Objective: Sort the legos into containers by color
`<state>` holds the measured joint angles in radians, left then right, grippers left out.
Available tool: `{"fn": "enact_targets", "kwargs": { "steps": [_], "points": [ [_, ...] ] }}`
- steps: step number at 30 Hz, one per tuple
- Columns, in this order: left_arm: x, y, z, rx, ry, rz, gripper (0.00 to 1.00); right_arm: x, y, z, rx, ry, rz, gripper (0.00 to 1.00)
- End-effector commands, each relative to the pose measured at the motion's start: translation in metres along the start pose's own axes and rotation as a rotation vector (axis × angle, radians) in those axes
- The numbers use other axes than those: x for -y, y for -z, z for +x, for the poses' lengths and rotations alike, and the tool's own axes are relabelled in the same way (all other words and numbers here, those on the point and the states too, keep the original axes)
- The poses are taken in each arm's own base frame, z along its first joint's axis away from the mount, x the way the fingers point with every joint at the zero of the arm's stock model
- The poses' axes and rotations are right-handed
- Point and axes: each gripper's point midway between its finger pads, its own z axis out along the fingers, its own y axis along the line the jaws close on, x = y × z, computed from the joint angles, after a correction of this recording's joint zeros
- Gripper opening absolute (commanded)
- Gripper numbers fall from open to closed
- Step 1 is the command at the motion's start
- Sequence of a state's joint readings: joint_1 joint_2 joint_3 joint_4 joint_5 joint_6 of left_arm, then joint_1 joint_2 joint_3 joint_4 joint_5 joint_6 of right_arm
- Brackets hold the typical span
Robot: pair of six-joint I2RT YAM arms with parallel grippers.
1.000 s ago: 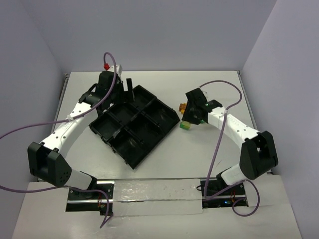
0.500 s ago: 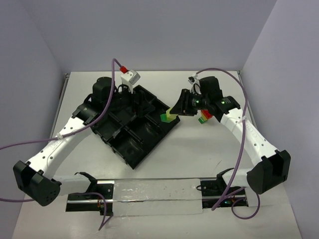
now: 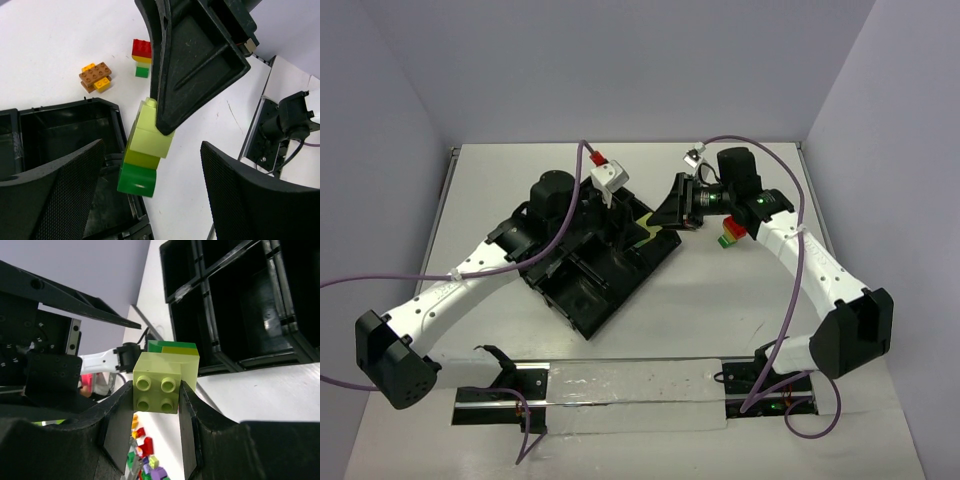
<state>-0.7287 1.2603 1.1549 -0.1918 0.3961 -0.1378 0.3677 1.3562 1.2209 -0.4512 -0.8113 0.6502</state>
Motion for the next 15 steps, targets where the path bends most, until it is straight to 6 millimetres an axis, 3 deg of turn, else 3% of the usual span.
{"fn": "enact_targets", "kwargs": {
  "steps": [1,6,15],
  "points": [
    [0.0,-0.007,-0.014,0.063,-0.067,-0.01,0.84,-0.019,0.002,-0.006,-0.009,0.017,-0.093,0.0],
    [0.0,-0.012,-0.008,0.04,-0.083,-0.012,0.78,-0.022,-0.001,-0.002,-0.047,-0.005,-0.142,0.0],
    [-0.009,-0.005,0.001,-0.004,-0.13,-0.07,0.71,-0.02,-0.006,0.002,-0.092,-0.029,-0.192,0.0]
  ]
}}
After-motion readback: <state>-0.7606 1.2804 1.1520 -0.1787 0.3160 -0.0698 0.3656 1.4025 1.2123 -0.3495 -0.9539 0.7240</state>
